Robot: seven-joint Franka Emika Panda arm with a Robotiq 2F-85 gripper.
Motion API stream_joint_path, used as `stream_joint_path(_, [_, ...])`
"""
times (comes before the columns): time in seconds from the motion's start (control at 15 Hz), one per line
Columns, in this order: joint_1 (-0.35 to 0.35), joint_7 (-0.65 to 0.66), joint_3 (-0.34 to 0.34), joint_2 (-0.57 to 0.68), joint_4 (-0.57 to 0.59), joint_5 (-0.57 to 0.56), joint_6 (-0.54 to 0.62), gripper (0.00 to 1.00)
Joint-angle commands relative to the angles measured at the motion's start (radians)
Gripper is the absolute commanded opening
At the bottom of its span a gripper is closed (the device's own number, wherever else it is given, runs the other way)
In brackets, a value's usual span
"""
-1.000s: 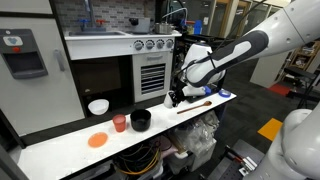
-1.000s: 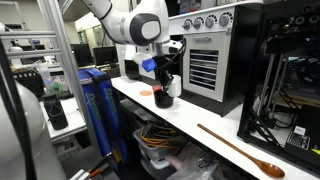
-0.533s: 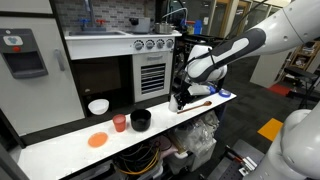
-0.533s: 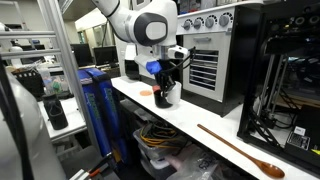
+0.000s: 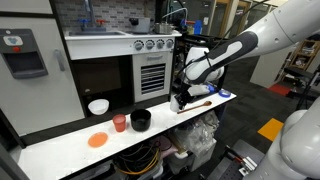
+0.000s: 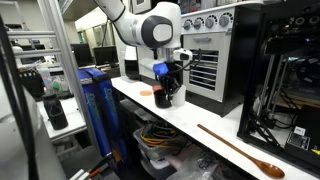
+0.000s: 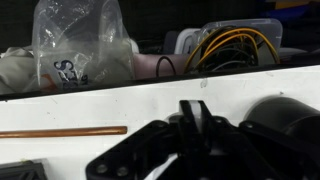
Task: Pour the contents of the white cup into the bowl
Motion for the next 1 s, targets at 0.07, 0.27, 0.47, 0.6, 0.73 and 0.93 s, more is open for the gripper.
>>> stream_joint_path(0.07, [-0.021,-0.044,0.017,0.103,0.054,0.004,0.057,0.02])
stream_joint_path(0.27, [-0.021,-0.053,0.022,0.151,0.067,-0.005,0.095,0.02])
stream_joint_path(0.47, [-0.019,-0.067,0.028,0.200,0.075,-0.004,0.148,0.02])
stream_joint_path(0.6, [-0.019,-0.081,0.032,0.230,0.081,0.007,0.177,0.02])
stream_joint_path(0.73, [-0.020,-0.091,0.037,0.257,0.087,0.012,0.197,0.02])
stream_joint_path(0.93, [-0.022,-0.112,0.045,0.291,0.095,0.025,0.216,0.02])
